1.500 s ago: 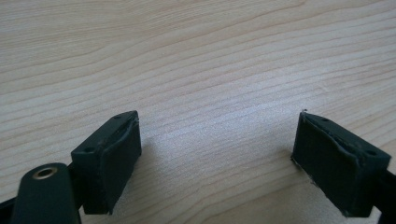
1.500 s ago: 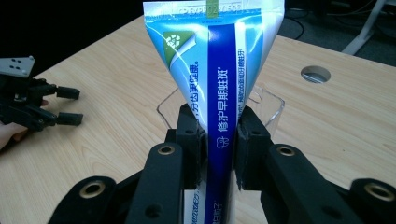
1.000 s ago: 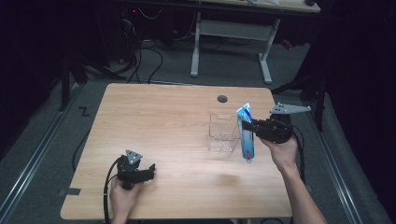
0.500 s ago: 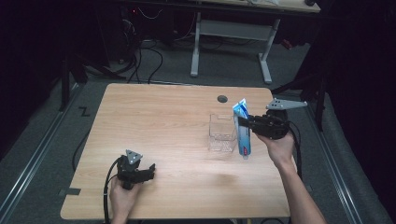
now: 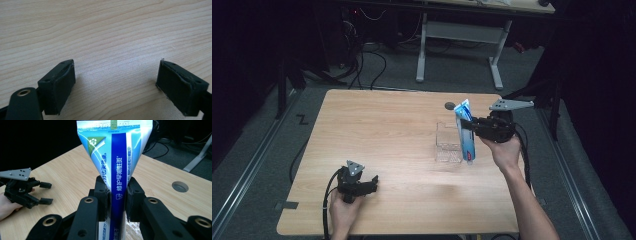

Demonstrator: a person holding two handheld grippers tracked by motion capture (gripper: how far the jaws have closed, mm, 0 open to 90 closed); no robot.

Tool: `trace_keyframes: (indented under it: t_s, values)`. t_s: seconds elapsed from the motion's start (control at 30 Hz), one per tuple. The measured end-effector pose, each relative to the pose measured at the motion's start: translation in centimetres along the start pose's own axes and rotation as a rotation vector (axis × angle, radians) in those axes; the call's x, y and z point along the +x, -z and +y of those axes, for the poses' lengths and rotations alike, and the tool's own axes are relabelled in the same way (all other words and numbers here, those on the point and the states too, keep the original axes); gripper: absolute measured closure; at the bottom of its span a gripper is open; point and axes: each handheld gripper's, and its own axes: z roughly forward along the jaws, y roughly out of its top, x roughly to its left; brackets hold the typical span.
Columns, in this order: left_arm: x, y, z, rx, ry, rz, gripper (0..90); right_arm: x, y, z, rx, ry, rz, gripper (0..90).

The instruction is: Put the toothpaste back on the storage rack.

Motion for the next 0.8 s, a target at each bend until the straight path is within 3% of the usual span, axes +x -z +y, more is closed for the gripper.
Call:
trace_keyframes:
  t_s: [0.47, 0.8]
  values:
    - [0.0, 0.0, 0.0, 0.000, 0.000, -0.001, 15.6, 0.0, -1.5, 1.4, -0.026, -0.007, -0.025, 74.6]
    - [0.0, 0.0, 0.0, 0.001, -0.001, -0.002, 15.6, -0.1, -2.9, 1.9, -0.024, 0.004, -0.084, 74.4]
